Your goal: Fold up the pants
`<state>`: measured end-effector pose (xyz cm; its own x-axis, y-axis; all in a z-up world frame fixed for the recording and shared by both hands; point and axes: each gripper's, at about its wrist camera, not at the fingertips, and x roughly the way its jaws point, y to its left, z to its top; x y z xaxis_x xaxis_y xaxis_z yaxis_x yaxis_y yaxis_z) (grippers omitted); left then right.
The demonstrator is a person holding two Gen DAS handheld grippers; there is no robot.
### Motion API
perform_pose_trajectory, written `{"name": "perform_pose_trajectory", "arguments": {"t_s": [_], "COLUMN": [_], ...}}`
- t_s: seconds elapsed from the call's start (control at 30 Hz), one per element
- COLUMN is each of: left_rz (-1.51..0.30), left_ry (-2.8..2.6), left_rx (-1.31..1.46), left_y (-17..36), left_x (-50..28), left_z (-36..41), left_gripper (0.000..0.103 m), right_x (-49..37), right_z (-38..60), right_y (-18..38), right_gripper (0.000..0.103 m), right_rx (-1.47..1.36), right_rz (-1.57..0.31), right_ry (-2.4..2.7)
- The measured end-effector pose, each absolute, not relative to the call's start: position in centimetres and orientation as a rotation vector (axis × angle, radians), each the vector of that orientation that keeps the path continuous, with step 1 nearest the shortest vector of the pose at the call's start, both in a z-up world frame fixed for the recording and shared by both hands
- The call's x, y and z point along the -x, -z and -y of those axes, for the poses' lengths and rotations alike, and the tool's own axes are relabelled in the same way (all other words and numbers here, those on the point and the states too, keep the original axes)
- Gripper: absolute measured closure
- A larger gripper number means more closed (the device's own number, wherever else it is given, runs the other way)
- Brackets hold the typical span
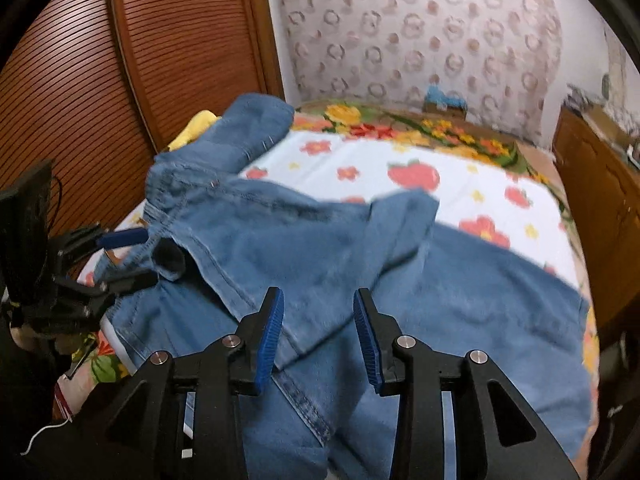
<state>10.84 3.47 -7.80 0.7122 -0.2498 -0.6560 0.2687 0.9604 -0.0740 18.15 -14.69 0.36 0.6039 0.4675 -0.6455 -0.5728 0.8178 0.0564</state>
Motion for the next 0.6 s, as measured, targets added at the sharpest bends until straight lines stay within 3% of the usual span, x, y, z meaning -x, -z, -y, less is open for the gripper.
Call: {"name": "perform_pose_trajectory", "arguments": {"t_s": [0.37,0.53,0.6], "left_rz": [-0.778,-0.766,-0.755], "left_ry": [0.272,0.288,0.281], "left_rx": [-0.118,-0.108,-0.112], "left_y": [9.6,9.7,9.6], "left_x": [-13.5,-13.7,-13.6], "left_z": [-1.2,-1.2,-1.2], "left_gripper": [0.037,0.066,0.073], "right_x": [-18.8,-20.3,-20.7], "right_z": [12.2,12.0,11.6], "right_y": [1.9,2.0,1.8], "right_gripper": [0.064,0.064,0.065], "right_rx": [0.109,0.032,0.027], "right_rz": [-0.795,-0.832,-0.829], "right_ry": [-0.636,-0.694,-0.713]}}
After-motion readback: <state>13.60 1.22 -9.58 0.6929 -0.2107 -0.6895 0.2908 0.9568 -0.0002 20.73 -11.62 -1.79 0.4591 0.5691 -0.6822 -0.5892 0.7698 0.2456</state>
